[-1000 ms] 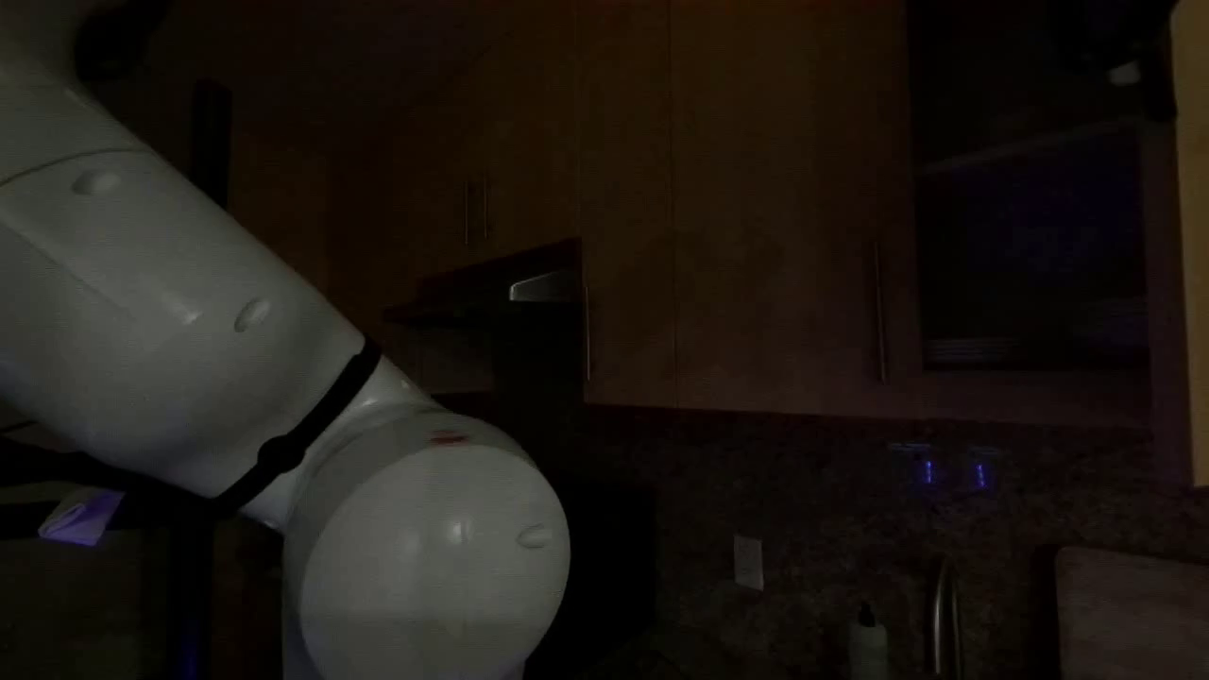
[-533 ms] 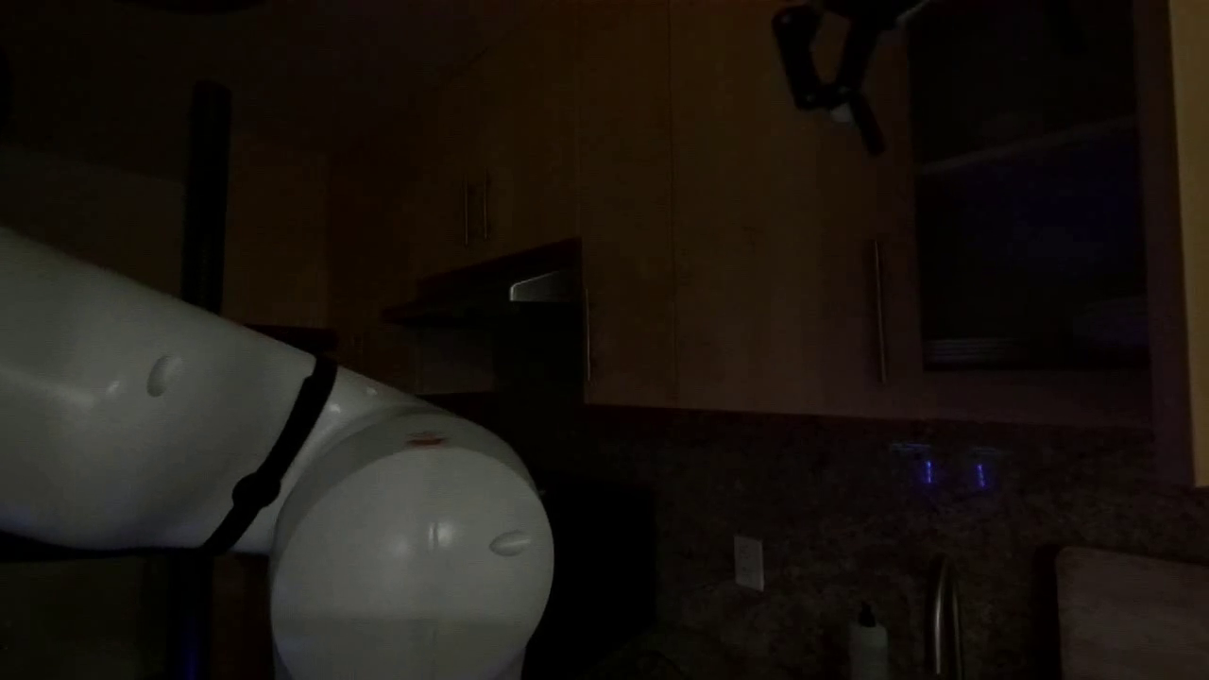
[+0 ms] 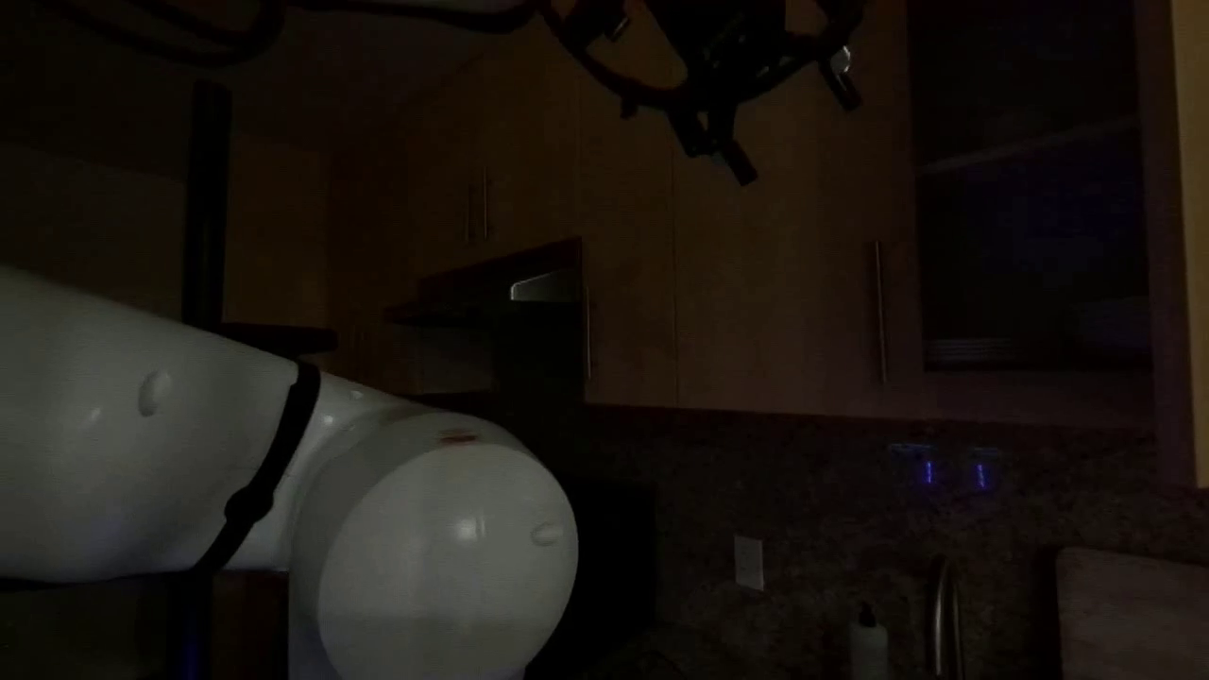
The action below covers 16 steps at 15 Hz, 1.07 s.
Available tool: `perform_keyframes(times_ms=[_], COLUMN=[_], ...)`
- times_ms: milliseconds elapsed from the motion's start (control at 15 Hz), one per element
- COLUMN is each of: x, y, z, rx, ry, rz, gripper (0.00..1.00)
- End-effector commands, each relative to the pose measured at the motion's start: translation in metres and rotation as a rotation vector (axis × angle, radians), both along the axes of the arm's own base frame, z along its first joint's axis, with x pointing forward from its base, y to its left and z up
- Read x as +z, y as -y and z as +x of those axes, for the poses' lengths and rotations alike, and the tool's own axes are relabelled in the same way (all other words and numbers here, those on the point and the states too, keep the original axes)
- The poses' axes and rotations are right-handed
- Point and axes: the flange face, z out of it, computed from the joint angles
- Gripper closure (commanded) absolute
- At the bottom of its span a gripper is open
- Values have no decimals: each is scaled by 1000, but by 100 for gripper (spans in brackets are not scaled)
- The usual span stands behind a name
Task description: Open the right door of the cabinet above the sink
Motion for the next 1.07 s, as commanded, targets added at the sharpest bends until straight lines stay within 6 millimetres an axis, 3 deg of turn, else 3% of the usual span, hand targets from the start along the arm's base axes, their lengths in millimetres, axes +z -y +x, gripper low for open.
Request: perform_keyframes(times_ms=[0, 333, 600, 800, 1000], x=[19, 33, 27, 19, 12], y=[-28, -51, -67, -69, -61], z=[55, 124, 182, 215, 234], rx=[-136, -300, -436, -583, -740], ry=[-1, 101, 238, 288, 318], rz=[52, 139, 89, 53, -5], gripper=[0, 0, 0, 0, 0])
